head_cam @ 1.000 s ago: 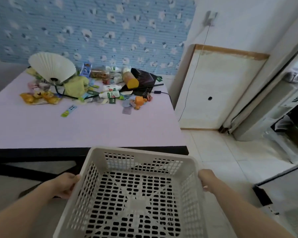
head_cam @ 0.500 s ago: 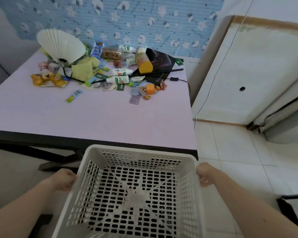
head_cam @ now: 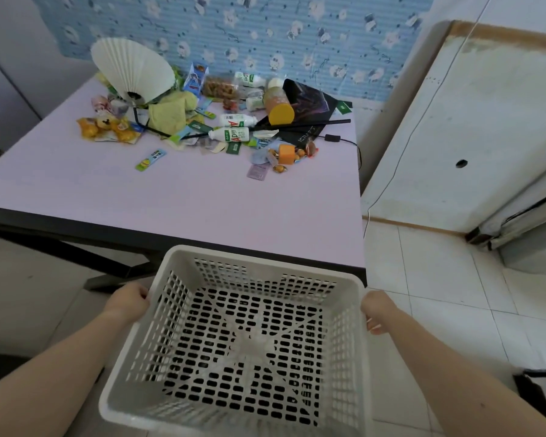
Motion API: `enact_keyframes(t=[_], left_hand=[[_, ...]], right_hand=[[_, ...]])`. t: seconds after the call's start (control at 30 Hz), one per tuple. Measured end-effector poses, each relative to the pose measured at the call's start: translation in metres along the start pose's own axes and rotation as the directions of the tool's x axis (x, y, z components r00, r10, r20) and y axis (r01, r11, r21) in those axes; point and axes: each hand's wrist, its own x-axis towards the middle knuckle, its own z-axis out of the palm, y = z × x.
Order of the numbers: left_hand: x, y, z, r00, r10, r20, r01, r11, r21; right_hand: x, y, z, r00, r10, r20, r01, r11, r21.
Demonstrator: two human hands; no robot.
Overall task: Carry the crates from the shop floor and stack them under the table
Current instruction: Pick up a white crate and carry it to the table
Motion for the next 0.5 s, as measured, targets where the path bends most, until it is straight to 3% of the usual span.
enact_keyframes(t=[0.2,0.3,0.5], left_hand=[[-0.026,-0.016,0.002,0.996,0.021,0.083,-0.013,0.995,-0.095],[-0.046,-0.02,-0.001,0.989,0.067,0.13,-0.051,0.991,-0.127],[-0.103,-0.042,-0.04,0.975,0.202,0.09,-0.167,0.94,-0.298]], right_hand=[[-0.024,0.0,0.021,0.979,-0.12,-0.166,0.078,0.967,-0.243],[-0.048,-0.02,0.04,0.952,-0.219,-0.214,0.155,0.947,-0.283],[-0.118,-0.086,0.099,0.887,-0.451,-0.097,0.371,0.824,-0.429]])
